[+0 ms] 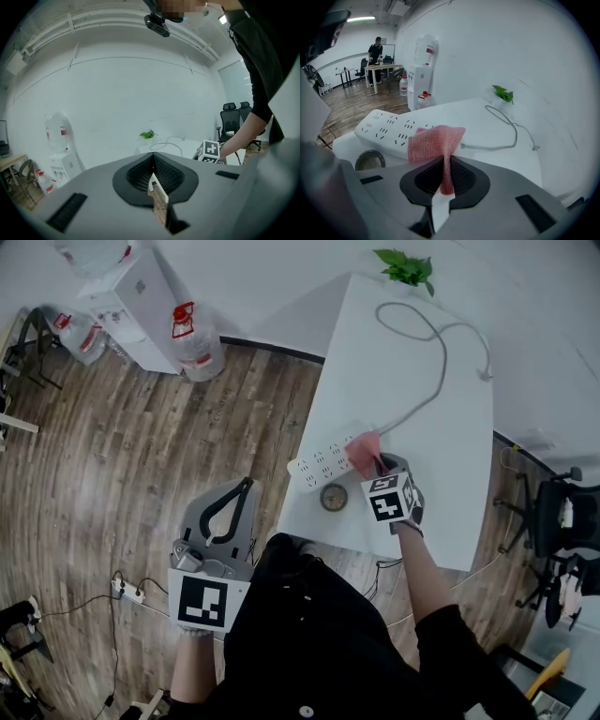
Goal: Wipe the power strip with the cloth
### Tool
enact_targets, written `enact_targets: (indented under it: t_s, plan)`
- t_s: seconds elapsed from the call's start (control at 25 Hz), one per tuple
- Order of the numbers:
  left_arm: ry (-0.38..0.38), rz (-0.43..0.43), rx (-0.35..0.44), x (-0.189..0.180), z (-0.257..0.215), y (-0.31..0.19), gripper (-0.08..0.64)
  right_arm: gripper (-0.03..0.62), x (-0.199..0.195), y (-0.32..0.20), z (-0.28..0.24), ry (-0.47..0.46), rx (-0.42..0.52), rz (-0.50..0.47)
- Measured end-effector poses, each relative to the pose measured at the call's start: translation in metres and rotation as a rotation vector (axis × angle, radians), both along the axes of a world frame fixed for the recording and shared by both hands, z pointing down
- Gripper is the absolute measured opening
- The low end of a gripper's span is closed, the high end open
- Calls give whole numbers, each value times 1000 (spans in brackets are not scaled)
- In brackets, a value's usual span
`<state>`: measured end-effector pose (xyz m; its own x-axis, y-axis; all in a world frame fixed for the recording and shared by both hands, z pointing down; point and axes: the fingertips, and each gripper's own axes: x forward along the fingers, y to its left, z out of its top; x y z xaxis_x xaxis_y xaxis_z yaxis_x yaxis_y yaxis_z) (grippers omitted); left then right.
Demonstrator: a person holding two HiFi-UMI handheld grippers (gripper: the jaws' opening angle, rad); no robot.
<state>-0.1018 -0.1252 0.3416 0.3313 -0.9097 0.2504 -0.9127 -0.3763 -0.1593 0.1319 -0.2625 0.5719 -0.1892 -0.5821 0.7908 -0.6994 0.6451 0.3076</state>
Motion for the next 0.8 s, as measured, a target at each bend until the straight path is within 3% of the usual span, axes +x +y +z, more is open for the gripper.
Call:
enact_targets:
  t_s: [0.48, 0.8]
  plan:
    - [-4, -4, 2, -2, 0, 4, 14, 51, 40, -20, 9, 68, -8, 79]
    - [-6, -1, 6, -2, -1, 6, 14, 51, 42, -17, 9, 47, -17, 92]
